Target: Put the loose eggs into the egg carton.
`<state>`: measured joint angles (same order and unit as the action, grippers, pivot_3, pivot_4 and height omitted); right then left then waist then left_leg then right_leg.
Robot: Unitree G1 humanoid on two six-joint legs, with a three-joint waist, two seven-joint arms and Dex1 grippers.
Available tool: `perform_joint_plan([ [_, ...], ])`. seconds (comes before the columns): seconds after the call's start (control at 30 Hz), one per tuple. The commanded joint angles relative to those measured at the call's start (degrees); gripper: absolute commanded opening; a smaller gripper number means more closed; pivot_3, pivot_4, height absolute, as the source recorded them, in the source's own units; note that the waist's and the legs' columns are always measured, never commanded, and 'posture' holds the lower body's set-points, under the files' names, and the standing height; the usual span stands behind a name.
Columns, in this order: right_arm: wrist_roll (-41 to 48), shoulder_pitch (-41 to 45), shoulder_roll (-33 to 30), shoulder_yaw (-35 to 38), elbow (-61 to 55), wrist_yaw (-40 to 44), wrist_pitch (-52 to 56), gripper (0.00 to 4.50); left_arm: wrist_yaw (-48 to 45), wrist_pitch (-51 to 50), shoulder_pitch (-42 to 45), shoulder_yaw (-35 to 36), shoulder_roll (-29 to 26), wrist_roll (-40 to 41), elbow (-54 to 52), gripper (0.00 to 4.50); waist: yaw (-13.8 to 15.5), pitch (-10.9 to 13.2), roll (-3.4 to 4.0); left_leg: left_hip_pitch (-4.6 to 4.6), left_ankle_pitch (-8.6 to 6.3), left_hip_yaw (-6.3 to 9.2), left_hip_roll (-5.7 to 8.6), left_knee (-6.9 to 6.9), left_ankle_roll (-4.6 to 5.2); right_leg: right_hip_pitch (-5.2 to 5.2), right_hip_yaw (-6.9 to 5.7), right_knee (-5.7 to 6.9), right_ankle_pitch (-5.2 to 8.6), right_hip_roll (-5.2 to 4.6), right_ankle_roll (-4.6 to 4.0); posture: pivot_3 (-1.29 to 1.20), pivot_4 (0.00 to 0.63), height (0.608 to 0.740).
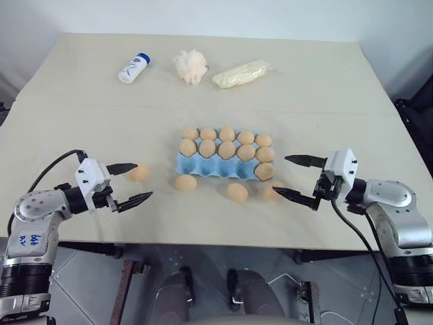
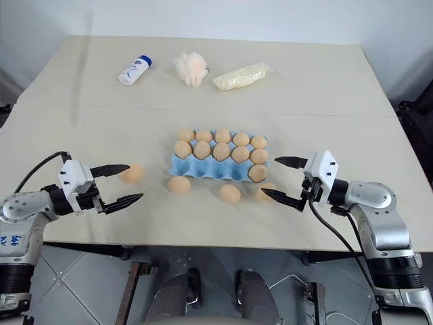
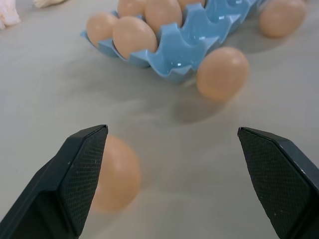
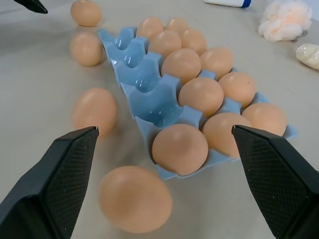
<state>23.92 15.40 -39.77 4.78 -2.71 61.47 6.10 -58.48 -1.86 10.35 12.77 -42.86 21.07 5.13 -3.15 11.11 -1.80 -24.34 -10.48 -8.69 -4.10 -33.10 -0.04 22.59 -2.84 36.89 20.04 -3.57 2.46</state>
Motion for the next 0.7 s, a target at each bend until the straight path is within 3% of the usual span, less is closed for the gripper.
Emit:
perform_joint_plan([
  [0.03, 0.37, -0.48, 0.32, 1.62, -2.12, -1.07, -1.05, 4.50, 0.64, 1.03, 0.39, 1.98, -0.45, 0.75, -1.66, 4.41, 0.02, 0.00, 0.00, 0.00, 0.00, 0.00, 0.00, -0.02, 0.00, 0.00, 0.00, 0.01, 0.00, 0.00, 0.00, 0.00, 0.150, 0.740],
  [0.27, 2.16, -6.22, -1.60, 5.81, -5.88, -1.84, 0.48, 4.50, -0.82, -2.83, 2.34, -0.05, 1.56, 4.64, -5.49, 4.41, 0.27, 0.00, 0.00, 0.00, 0.02, 0.02, 0.01, -0.11, 0.04, -0.07, -0.02, 0.07, -0.02, 0.01, 0.04, 0.00, 0.150, 0.740],
  [0.43, 0.24, -13.95, -3.30, 7.62, -5.99, -1.03, -1.39, 4.50, -6.50, 3.58, 3.75, -8.33, 2.59, 0.57, -9.27, 4.41, 1.09, 0.00, 0.00, 0.03, 0.02, 0.04, 0.04, -0.21, 0.08, -0.15, -0.04, 0.08, -0.04, 0.03, 0.09, 0.00, 0.150, 0.740],
  [0.7, -3.36, -11.17, 0.59, 2.53, -1.42, -3.71, -1.86, 4.50, -11.46, 3.65, 2.96, -11.63, 2.07, 1.14, -8.40, 4.41, 0.14, 0.00, 0.01, 0.08, 0.00, 0.04, -0.03, -0.50, 0.07, -0.15, 0.02, 0.31, -0.06, 0.09, 0.10, 0.00, 0.150, 0.740],
])
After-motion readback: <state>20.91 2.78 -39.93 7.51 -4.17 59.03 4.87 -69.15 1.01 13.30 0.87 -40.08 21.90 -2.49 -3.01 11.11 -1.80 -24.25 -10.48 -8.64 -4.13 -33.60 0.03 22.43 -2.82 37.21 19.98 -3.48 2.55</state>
